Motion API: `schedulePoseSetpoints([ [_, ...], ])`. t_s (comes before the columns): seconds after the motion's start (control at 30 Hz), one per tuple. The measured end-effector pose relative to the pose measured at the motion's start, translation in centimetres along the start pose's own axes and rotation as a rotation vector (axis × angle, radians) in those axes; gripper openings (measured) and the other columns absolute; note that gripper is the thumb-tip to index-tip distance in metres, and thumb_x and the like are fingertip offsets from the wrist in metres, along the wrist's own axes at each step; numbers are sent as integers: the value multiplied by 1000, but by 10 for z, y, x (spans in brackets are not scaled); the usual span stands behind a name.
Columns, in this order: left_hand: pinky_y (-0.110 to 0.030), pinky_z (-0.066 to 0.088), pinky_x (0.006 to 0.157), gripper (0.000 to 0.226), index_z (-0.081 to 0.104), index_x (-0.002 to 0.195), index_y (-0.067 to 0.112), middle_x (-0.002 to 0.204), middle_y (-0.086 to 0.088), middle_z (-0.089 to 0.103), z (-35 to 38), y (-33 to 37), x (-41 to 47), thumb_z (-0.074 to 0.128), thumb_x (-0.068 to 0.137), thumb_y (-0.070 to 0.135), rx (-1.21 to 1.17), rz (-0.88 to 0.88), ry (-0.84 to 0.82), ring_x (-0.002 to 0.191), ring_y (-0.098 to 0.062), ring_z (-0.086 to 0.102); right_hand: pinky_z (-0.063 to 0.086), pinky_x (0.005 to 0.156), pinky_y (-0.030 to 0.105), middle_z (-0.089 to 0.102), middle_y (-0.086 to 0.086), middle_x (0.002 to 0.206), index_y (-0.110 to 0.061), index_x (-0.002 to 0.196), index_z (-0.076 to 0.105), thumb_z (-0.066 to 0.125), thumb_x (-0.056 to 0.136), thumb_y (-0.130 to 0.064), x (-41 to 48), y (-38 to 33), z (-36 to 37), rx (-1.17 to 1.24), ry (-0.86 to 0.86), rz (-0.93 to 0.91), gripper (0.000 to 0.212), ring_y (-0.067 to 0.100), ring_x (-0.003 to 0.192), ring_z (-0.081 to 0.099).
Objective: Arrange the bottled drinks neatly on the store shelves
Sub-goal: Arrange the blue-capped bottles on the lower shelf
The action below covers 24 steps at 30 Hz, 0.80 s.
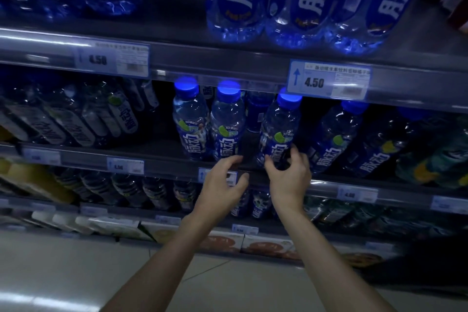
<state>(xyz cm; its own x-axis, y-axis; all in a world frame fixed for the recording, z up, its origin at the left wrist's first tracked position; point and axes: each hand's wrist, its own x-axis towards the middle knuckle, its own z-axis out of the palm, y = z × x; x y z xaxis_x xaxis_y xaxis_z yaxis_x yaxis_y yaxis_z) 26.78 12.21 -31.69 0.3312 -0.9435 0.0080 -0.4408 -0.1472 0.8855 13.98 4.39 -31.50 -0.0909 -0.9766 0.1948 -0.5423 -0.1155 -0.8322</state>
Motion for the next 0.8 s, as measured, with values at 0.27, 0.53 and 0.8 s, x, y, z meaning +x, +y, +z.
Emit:
schedulePoseSetpoints([
  [0.27, -33, 44, 91, 43, 57, 122, 17, 115, 4, 54, -63, -56, -22, 60, 89, 45, 312, -55, 249, 110, -14, 50, 46, 80, 27, 50, -3, 126, -16, 134, 47, 74, 81, -37, -5, -12, 18, 55, -35, -9, 63, 14, 105, 53],
  [0.53, -48, 26, 113, 78, 39, 143, 12, 149, -11, 35, -94, -80, -6, 49, 86, 64, 694, -90, 263, 140, -29, 24, 50, 92, 45, 63, -1, 120, -24, 139, 44, 75, 78, -39, -3, -9, 19, 124, -104, 20, 70, 21, 111, 58],
  [0.8, -52, 27, 112, 80, 46, 139, 14, 145, -11, 40, -93, -87, 2, 43, 83, 72, 784, -106, 252, 140, -30, 24, 50, 92, 47, 62, 3, 120, -20, 140, 42, 75, 78, -40, -3, -8, 20, 91, -108, 12, 73, 23, 111, 59],
])
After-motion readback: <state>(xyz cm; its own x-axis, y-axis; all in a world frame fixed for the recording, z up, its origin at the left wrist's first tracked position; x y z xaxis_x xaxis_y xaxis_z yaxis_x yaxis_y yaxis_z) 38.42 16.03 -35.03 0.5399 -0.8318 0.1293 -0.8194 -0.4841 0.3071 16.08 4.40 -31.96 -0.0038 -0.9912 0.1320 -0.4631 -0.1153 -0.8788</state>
